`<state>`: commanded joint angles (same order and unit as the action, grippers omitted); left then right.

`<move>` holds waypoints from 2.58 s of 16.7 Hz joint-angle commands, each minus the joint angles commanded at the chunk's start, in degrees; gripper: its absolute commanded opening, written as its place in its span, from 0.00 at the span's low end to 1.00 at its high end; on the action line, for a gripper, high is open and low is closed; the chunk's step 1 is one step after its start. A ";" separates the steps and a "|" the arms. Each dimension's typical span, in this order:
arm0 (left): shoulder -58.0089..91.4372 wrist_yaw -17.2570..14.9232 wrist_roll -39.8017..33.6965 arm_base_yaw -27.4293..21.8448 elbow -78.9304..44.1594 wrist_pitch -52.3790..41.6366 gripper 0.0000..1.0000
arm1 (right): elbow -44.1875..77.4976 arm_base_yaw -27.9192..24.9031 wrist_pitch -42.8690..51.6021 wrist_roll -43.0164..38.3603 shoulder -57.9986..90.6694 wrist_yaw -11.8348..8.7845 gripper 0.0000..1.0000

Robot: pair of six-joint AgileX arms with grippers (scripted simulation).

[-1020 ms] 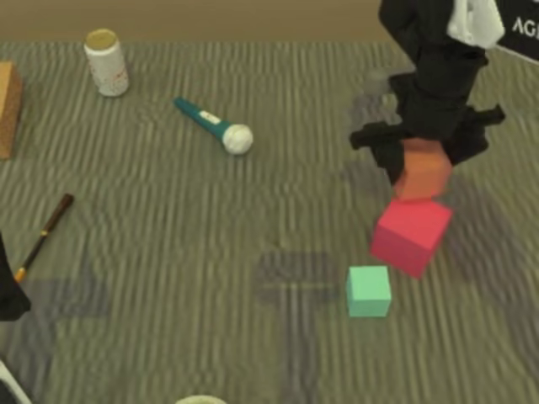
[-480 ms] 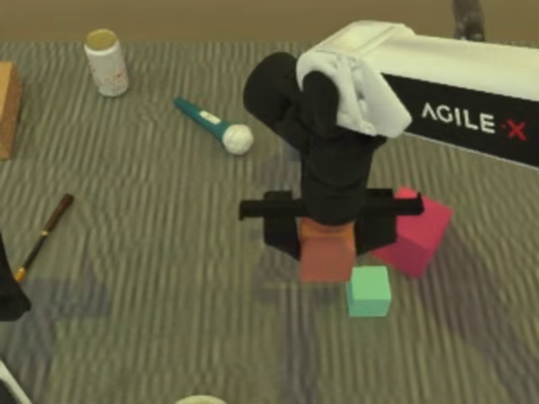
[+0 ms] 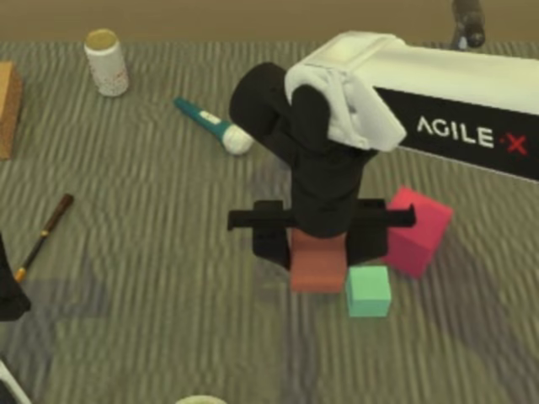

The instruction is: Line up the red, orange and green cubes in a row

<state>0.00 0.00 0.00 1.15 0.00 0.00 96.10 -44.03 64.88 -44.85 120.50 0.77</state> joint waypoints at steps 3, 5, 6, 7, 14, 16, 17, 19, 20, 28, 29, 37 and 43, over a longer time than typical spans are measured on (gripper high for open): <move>0.00 0.00 0.00 0.00 0.00 0.00 1.00 | -2.78 -0.14 -4.05 0.03 1.18 0.04 0.00; 0.00 0.00 0.00 0.00 0.00 0.00 1.00 | -5.59 -0.18 -8.63 -0.10 2.54 0.07 0.00; 0.00 0.00 0.00 0.00 0.00 0.00 1.00 | -6.94 -0.23 -10.76 -0.16 3.20 0.08 0.00; 0.00 0.00 0.00 0.00 0.00 0.00 1.00 | -8.06 -0.28 -12.36 -0.21 3.79 0.11 0.00; 0.00 0.00 0.00 0.00 0.00 0.00 1.00 | -9.15 -0.37 -13.74 -0.26 4.43 0.14 0.15; 0.00 0.00 0.00 0.00 0.00 0.00 1.00 | -9.15 -0.37 -13.74 -0.26 4.43 0.14 0.30; 0.00 0.00 0.00 0.00 0.00 0.00 1.00 | -9.15 -0.37 -13.74 -0.26 4.43 0.14 0.38; 0.00 0.00 0.00 0.00 0.00 0.00 1.00 | -9.15 -0.37 -13.74 -0.26 4.43 0.14 0.53; 0.00 0.00 0.00 0.00 0.00 0.00 1.00 | -9.15 -0.37 -13.74 -0.26 4.43 0.14 0.60; 0.00 0.00 0.00 0.00 0.00 0.00 1.00 | -9.15 -0.37 -13.74 -0.26 4.43 0.14 1.00; 0.00 0.00 0.00 0.00 0.00 0.00 1.00 | -9.15 -0.37 -13.74 -0.26 4.43 0.14 1.00; 0.00 0.00 0.00 0.00 0.00 0.00 1.00 | -7.30 -0.57 -11.36 -0.22 3.68 0.13 1.00; 0.00 0.00 0.00 0.00 0.00 0.00 1.00 | -0.56 -0.87 -0.30 -0.27 -0.33 0.09 1.00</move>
<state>0.00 0.00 0.00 1.15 0.00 0.00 95.54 -44.90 64.58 -45.13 120.17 0.86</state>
